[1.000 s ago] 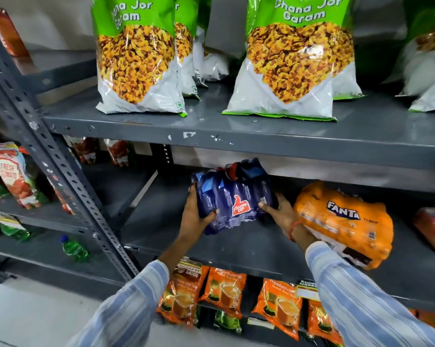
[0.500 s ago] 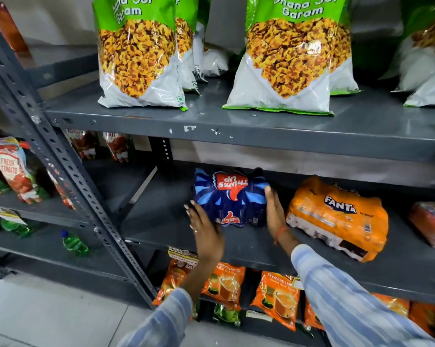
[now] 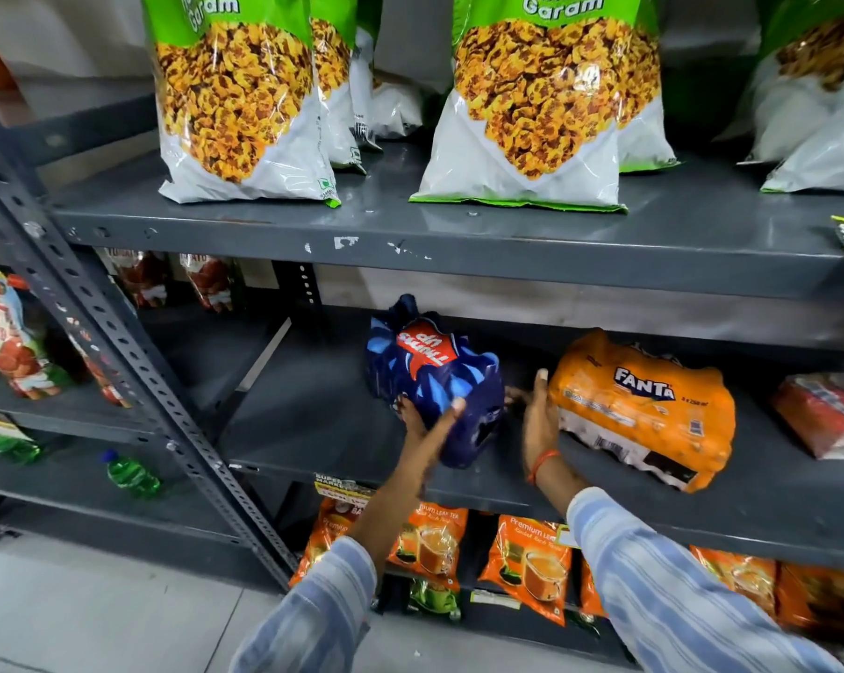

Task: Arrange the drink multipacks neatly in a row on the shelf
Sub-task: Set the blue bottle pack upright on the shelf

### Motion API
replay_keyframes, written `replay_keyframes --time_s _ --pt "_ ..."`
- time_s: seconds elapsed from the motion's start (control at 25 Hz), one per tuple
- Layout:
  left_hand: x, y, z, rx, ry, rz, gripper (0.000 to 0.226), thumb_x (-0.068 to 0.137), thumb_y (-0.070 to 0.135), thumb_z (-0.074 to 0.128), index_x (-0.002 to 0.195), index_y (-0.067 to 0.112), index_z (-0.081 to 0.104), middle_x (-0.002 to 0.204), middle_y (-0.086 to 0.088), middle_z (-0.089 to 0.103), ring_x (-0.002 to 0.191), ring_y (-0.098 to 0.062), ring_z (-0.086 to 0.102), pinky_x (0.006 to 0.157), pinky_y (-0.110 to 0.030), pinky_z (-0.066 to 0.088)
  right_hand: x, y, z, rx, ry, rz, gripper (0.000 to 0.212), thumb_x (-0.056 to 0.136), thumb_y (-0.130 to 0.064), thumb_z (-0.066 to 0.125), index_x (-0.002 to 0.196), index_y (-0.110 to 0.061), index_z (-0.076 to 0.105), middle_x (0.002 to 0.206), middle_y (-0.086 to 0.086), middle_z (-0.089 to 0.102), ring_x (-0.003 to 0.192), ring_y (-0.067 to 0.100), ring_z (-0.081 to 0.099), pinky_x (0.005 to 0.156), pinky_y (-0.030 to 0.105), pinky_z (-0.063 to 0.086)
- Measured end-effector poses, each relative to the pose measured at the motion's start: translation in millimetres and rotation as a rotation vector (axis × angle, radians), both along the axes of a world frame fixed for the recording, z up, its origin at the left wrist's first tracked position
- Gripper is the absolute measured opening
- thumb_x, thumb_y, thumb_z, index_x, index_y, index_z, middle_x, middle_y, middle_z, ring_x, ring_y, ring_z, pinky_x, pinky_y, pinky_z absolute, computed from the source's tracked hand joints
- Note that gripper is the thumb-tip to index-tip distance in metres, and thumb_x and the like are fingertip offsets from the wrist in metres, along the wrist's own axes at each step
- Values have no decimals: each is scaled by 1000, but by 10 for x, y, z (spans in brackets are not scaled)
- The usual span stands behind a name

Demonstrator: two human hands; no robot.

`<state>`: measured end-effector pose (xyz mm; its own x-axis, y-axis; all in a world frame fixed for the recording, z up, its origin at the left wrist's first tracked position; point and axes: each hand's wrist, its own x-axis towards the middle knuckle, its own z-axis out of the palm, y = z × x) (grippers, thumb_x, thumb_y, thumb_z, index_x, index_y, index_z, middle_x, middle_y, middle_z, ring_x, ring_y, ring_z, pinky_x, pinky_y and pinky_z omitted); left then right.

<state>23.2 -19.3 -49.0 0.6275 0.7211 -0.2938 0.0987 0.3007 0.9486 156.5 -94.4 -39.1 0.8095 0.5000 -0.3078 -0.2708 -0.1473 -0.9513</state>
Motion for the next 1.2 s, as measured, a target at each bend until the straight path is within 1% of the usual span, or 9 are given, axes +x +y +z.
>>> replay_keyframes --time_s 0.08,0.24,0.36,0.48,0.56,0.8,1.0,1.08,1.2 --pt "-63 146 10 -154 -157 19 119 45 61 82 143 33 21 148 -3 39 131 -24 44 114 -49 33 -99 51 -188 168 56 -106 62 95 -44 38 53 -12 70 62 8 69 66 22 57 88 38 46" --pt "-155 307 206 -226 -197 145 96 49 52 70 134 13 44 126 -14 59 104 -28 61 88 -40 53 -310 113 -330 209 191 -146 63 91 -48 36 51 -14 72 60 8 68 72 21 58 95 43 44" --pt "-117 37 257 18 -38 421 83 72 57 51 142 18 28 149 -16 35 129 -30 43 102 -42 42 -437 116 -324 188 211 -114 61 91 -46 36 54 -13 73 46 -3 66 64 16 55 86 37 43" --pt "52 -465 284 436 246 511 114 68 66 58 146 14 -7 158 -15 -6 146 -32 0 117 -50 13 -460 137 -326 195 253 -68 65 86 -55 37 55 -12 74 50 3 63 63 18 55 79 35 43" --pt "196 -498 306 455 377 576 130 60 60 73 145 7 -9 157 -22 -4 144 -39 0 116 -53 14 -445 105 -332 197 269 -36 67 86 -56 35 56 -12 75 53 5 64 62 19 54 76 34 43" --pt "189 -313 314 434 361 649 113 63 38 80 143 2 10 151 -25 15 142 -43 10 115 -53 18 -378 125 -252 201 252 90 72 90 -58 26 69 -10 76 59 4 64 61 14 51 67 25 43" --pt "-131 43 257 484 263 431 109 58 24 84 142 7 17 147 -19 25 137 -34 26 115 -51 27 -267 191 13 158 72 -101 42 92 -43 42 69 -20 69 85 9 66 86 23 59 84 36 46" --pt "-325 303 263 493 178 211 104 54 25 85 138 16 24 143 -13 34 131 -27 39 109 -44 38 -167 253 101 157 -24 -178 29 91 -36 46 86 -15 65 109 11 63 104 28 58 95 40 44" --pt "-512 575 351 372 104 -97 87 64 8 82 132 24 31 138 -10 48 123 -24 53 100 -42 49 -134 279 141 112 -149 -248 37 93 -35 46 115 -8 59 128 8 44 111 21 49 106 39 38"
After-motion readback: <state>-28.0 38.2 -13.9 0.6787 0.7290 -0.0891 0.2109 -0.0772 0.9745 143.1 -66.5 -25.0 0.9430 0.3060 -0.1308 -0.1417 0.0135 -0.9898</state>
